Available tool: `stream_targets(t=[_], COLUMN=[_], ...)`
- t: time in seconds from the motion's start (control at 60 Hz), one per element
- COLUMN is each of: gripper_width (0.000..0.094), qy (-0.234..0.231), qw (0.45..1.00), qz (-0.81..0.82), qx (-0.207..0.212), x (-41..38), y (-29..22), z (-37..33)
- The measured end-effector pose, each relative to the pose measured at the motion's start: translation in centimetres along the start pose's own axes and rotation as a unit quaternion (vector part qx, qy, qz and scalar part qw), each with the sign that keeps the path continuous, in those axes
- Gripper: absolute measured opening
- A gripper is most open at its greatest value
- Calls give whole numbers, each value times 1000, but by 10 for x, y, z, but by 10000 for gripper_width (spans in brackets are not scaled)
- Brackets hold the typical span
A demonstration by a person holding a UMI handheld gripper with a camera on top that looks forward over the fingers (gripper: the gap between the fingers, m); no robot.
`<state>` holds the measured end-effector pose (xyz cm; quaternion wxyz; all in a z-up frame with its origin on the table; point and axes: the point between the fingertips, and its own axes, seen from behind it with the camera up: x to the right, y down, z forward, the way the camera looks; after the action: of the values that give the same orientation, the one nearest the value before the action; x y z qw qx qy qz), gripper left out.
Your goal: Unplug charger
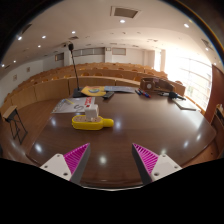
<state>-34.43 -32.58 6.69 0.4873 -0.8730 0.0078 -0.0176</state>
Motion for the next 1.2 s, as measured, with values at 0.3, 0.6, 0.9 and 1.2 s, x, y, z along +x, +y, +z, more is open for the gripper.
stream_targets(t=[0.3,0.6,0.9,1.2], gripper_width=[851,447,240,239], qy=[9,28,17,1], qw=[998,998,998,948], qz=[-30,-23,-9,-5], qx=[47,57,60,319], x=[-72,-77,-75,-39], y=[-75,-91,-98,-366], z=[119,186,184,45])
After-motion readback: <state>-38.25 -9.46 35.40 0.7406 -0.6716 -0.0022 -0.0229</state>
